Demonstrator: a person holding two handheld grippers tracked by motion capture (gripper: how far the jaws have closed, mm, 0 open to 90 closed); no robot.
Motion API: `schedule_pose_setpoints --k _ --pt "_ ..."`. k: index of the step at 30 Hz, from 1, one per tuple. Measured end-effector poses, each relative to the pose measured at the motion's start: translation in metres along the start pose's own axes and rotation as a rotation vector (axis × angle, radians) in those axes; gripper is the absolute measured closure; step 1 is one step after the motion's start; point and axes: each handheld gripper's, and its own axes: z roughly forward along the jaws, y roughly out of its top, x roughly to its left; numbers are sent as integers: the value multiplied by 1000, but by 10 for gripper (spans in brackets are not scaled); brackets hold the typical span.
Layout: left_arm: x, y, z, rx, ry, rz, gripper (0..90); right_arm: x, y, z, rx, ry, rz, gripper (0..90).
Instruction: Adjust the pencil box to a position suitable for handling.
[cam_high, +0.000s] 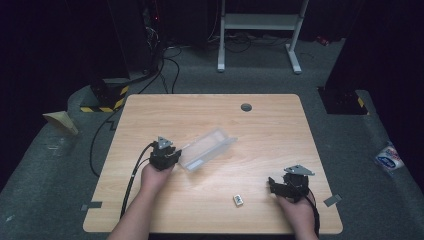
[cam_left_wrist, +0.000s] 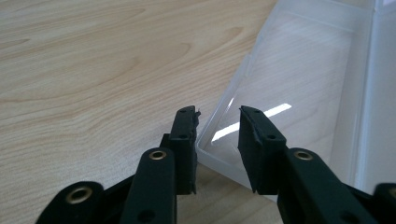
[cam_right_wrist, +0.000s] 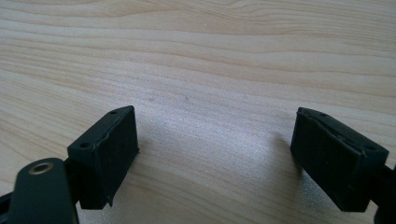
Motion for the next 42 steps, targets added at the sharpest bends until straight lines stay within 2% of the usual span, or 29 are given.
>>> schedule_pose_setpoints --k 6,14,18,25,31,36,38,42 --pt "-5 -3 -5 4 -7 6 681 0 0 0 3 -2 1 146" --pt "-14 -15 -16 -17 -29 5 677 1 0 0 4 -1 4 146" --pt "-20 -20 -22 -23 -37 28 668 1 0 0 4 -1 3 148" --pt "-31 -27 -32 -46 -62 28 651 1 0 -1 4 1 2 153" --pt "-39 -31 -39 -44 -74 54 644 1 0 -1 3 5 3 159" --pt "-46 -38 -43 -77 -95 27 639 0 0 -1 0 10 -2 159" --pt "-48 -36 -44 -82 -103 28 639 0 0 -1 1 10 0 160" --pt "-56 -36 -46 -71 -123 71 637 0 0 -1 -2 8 -4 165"
